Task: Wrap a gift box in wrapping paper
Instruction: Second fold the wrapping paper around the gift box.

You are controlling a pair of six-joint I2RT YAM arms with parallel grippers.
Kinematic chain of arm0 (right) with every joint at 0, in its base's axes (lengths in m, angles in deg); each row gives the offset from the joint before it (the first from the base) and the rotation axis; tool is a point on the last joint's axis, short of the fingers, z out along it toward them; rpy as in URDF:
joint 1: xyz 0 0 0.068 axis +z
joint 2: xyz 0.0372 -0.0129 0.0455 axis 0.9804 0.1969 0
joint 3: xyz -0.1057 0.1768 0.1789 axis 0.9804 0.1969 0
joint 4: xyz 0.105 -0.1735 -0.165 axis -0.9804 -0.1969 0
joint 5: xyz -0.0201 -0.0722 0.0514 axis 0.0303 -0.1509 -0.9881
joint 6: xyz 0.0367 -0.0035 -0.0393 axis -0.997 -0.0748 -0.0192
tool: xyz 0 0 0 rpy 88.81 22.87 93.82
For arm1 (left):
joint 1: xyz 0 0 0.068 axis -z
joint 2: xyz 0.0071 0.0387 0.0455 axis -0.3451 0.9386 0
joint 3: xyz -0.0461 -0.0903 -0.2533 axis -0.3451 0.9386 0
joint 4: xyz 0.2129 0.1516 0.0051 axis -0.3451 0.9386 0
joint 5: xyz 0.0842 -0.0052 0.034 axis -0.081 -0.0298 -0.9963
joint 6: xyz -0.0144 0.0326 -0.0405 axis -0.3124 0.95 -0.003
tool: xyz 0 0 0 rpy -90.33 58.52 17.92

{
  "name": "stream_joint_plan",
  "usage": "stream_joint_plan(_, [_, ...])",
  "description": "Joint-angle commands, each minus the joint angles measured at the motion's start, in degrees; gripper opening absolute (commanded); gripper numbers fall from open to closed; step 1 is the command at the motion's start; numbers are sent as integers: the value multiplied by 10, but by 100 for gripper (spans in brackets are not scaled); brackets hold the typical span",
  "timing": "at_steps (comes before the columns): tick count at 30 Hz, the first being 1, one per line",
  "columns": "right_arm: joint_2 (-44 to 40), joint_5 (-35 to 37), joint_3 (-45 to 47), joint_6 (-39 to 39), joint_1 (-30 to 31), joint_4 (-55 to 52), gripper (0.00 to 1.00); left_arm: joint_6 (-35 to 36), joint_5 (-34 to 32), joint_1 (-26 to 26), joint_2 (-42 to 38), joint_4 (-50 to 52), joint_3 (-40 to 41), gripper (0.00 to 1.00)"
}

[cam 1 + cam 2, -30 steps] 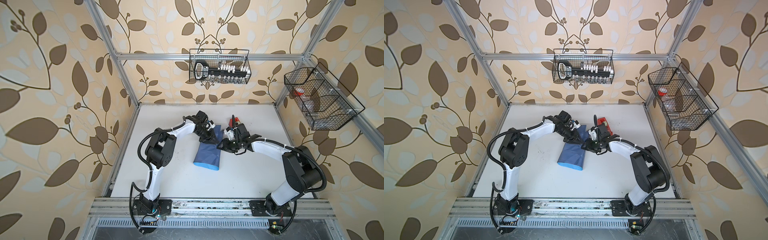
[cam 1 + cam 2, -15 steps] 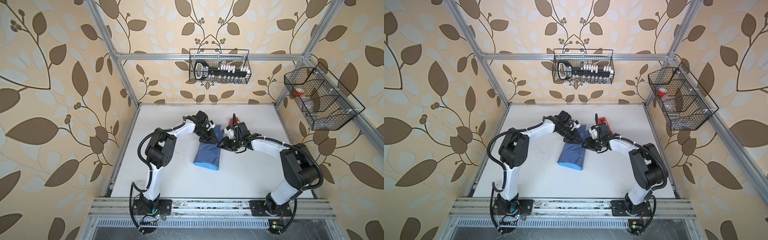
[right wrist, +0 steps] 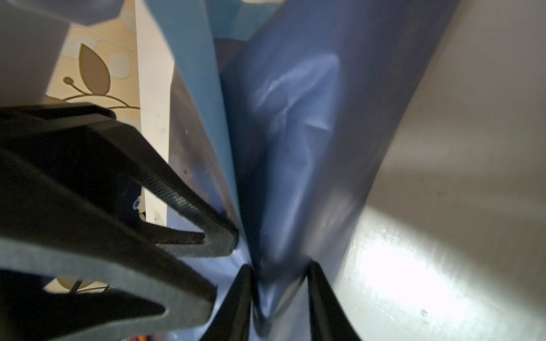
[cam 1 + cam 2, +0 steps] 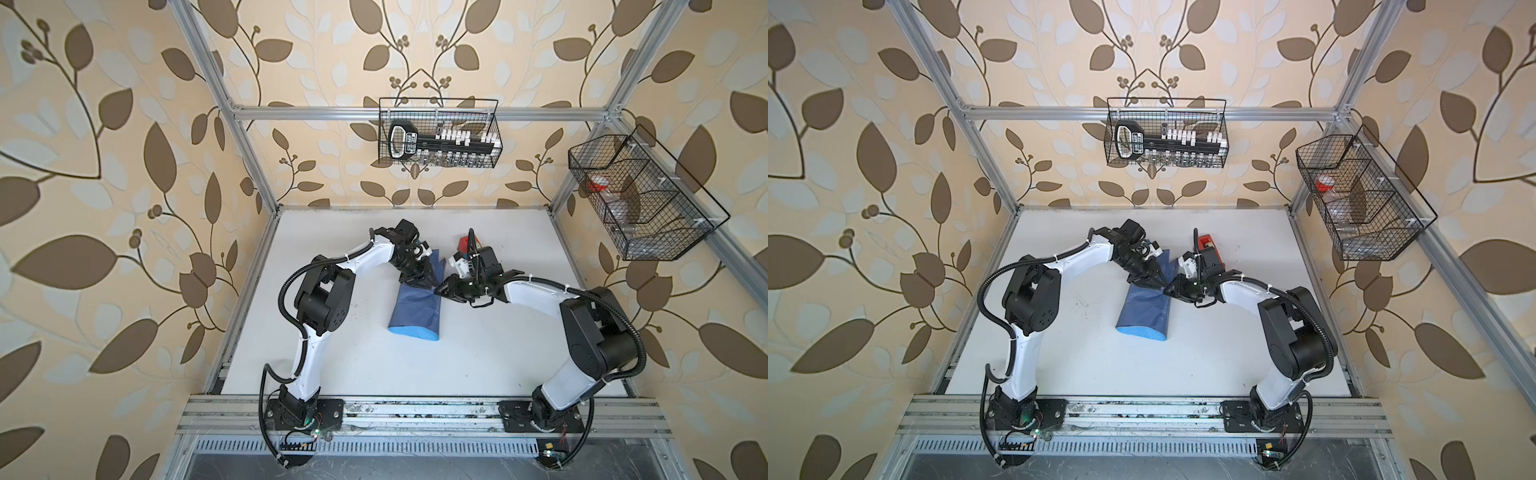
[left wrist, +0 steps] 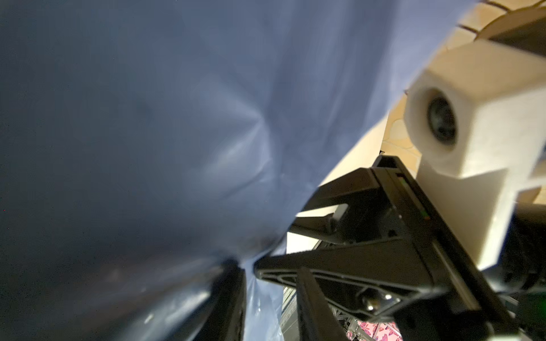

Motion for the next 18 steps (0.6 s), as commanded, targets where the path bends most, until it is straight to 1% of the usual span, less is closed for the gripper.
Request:
stream_joint_plan(1, [24, 54, 26, 19, -3, -48, 29, 24, 17, 1, -30, 55, -59, 35])
stream_joint_plan(4, [24, 53, 23, 19, -3, -50, 29, 27, 24, -19, -81, 54, -58, 41])
stream_joint_plan(6, [24, 53, 22, 19, -3, -51, 29, 26, 4, -42, -118, 52, -34, 49])
stream_joint_plan(10, [25, 52, 20, 19, -3, -52, 29, 24, -60, -110, -180, 42, 61, 69])
stream_joint_plan(12, [25, 51, 20, 19, -3, -53, 29, 18, -95, -138, -194, 30, 113, 75])
stream_joint_plan(14, [24, 51, 21, 19, -2, -53, 29, -1, -115, -152, -202, 5, 166, 82])
stream_joint_plan(15, [23, 50, 21, 19, -2, -54, 29, -8, -108, -151, -202, -15, 190, 84])
stream_joint_plan(18, [23, 50, 21, 20, 0, -53, 28, -43, -73, -138, -197, -80, 244, 86])
